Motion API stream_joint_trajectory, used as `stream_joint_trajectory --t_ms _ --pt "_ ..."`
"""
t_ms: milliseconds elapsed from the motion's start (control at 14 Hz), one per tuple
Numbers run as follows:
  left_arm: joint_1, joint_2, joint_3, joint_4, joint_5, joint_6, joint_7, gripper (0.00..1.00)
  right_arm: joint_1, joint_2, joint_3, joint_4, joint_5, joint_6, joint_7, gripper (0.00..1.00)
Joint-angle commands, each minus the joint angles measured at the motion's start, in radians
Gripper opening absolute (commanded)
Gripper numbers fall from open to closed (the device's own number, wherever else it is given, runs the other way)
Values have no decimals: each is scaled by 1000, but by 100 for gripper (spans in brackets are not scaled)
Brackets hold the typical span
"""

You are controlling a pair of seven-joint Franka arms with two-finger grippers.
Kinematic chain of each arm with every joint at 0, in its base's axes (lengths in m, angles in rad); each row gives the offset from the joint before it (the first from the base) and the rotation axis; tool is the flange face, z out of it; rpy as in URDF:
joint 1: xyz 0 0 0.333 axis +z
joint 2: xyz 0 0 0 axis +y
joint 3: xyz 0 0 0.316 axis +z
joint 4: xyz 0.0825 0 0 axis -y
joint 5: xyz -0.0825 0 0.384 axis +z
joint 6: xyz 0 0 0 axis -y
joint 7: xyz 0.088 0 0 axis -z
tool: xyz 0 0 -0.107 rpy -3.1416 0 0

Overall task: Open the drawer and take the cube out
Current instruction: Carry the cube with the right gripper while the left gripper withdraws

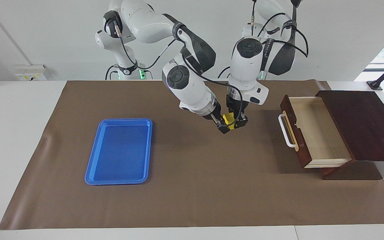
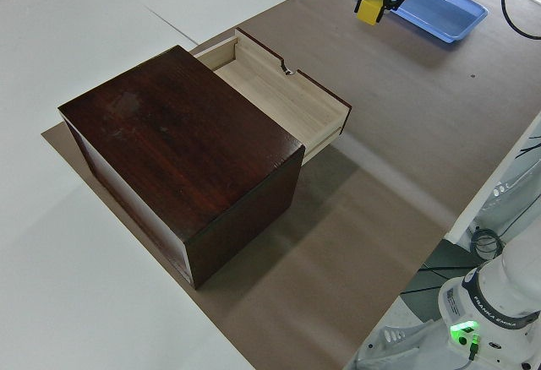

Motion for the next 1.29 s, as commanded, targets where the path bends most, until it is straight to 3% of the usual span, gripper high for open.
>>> stream_joint_trajectory --t_ms 0,214,286,429,571,643,857,929,1000,1071,1214 --pt "5 -10 -1 -23 -9 22 3 0 11 18 -2 36 1 -22 34 92" --pt "5 -10 -1 -23 -9 25 3 0 16 18 -4 35 -3 -21 37 90" --pt "5 -10 -1 -23 -9 27 3 0 17 18 -4 35 -9 -21 37 83" --pt "5 -10 -1 -25 -9 29 3 0 16 16 -1 35 -33 -22 32 54" --pt "5 -10 -1 -25 -10 29 4 0 13 16 -1 35 -41 -22 22 10" --pt "5 -10 -1 -26 -10 29 4 0 11 15 -1 35 -42 -21 5 0" --pt "5 -12 -1 -25 -9 29 6 0 5 16 -1 35 -42 -19 -11 0" --pt "5 -10 -1 -25 -9 29 7 21 4 15 -1 35 -41 -21 -11 0" --pt "7 -10 1 -23 -9 25 9 71 0 15 -2 35 -42 -21 -12 0" --pt "8 -12 2 -22 -9 18 13 100 0 15 -2 35 -42 -21 -14 0" --pt "44 -14 4 -23 -9 10 29 100 -1 12 -5 33 -41 -21 -34 0"
